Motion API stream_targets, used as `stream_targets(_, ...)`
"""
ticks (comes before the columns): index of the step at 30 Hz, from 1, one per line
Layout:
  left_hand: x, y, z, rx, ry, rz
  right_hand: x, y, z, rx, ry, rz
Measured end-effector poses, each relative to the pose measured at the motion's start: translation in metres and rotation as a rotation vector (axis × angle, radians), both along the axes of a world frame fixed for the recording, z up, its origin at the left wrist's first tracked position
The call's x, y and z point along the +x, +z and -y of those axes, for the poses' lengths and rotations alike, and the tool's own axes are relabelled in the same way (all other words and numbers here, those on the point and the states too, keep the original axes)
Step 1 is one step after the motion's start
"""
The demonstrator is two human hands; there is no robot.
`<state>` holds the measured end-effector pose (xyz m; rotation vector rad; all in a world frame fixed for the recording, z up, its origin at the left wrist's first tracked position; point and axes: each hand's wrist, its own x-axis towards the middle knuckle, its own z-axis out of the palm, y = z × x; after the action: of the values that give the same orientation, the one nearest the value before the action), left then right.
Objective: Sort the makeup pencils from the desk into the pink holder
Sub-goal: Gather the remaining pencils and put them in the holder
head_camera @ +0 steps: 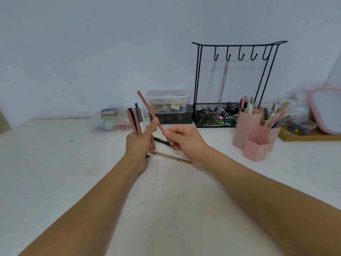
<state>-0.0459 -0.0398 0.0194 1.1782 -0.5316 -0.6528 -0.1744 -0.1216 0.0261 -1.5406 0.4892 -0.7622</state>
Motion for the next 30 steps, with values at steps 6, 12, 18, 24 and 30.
stream_targets(6,-0.006,-0.005,0.000,-0.067,-0.077,0.051,0.006,-0.008,-0.017,-0.101,0.141,0.005)
stream_targets(12,0.000,-0.006,0.002,-0.052,0.012,-0.035,0.009,-0.013,-0.021,-0.310,0.053,-0.121)
stream_targets(18,-0.001,-0.008,0.005,0.007,0.067,0.050,0.005,-0.010,-0.010,-0.327,0.033,-0.164)
stream_targets(24,0.007,-0.009,0.005,0.047,0.123,0.129,-0.002,-0.005,0.014,-0.465,-0.178,-0.211)
stream_targets(30,0.010,-0.010,0.005,0.029,0.097,0.087,-0.009,-0.018,0.029,-0.615,-0.286,-0.497)
